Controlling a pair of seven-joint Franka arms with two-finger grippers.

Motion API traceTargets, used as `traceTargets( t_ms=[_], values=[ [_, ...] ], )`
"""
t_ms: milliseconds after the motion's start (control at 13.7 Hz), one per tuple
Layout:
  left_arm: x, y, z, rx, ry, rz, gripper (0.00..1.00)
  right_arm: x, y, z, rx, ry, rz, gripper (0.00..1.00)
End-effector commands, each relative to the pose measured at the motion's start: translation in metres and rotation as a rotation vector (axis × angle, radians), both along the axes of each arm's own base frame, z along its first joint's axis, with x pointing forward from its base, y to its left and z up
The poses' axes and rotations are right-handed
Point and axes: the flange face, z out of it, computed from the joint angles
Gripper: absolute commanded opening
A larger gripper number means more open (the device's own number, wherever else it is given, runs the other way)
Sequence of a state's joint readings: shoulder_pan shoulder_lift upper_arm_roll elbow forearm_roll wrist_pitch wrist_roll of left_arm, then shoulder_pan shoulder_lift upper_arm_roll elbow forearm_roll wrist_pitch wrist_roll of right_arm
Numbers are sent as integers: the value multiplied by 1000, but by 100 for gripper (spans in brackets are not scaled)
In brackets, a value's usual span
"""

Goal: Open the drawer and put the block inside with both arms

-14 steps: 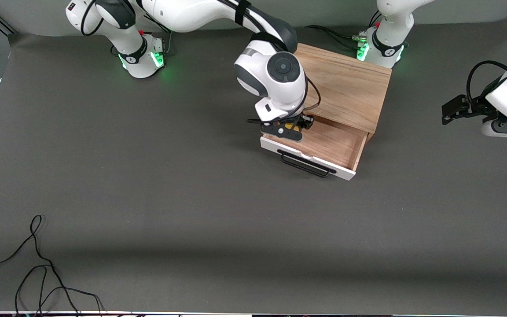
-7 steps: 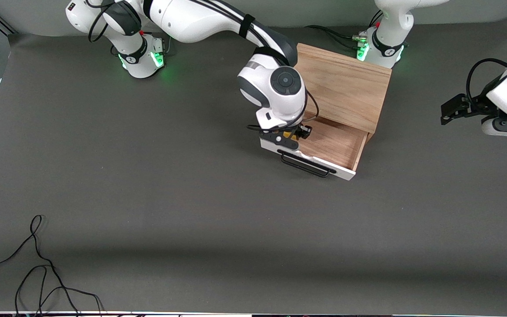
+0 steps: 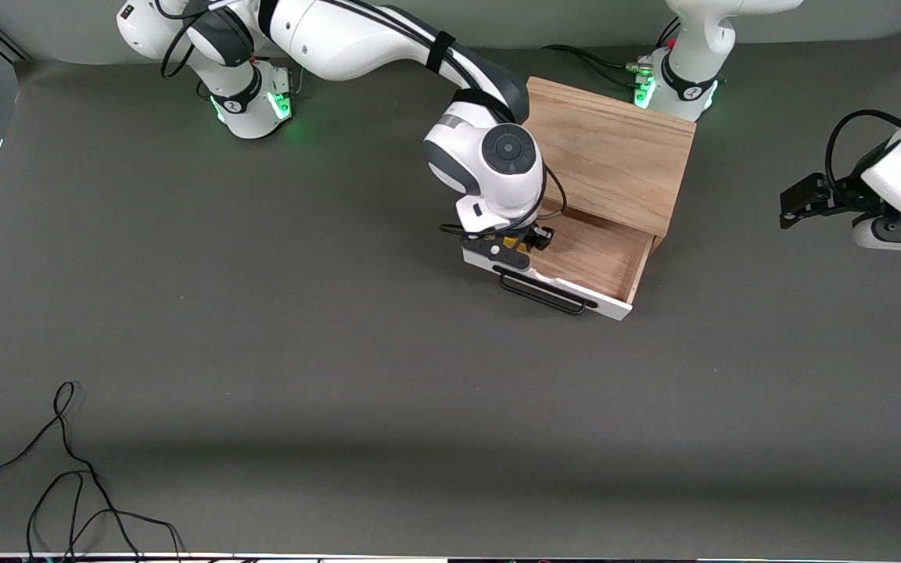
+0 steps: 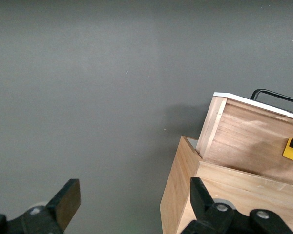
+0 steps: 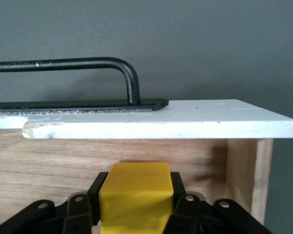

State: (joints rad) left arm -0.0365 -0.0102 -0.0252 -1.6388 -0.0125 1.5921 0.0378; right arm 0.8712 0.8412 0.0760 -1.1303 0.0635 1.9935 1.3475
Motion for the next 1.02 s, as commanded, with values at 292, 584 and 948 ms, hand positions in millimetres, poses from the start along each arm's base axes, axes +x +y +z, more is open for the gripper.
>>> traceTargets(
  t_ms=[292, 584, 948],
  values=[
    [0, -1, -1, 10, 4, 7, 100, 3, 4, 10, -12, -51, -3, 100],
    [-2, 0, 1, 10, 11, 5, 100, 3, 1, 59, 15, -74, -4, 100],
    [-3, 2, 3, 15, 7, 10, 100, 1, -24, 153, 6, -98, 11, 100]
  ],
)
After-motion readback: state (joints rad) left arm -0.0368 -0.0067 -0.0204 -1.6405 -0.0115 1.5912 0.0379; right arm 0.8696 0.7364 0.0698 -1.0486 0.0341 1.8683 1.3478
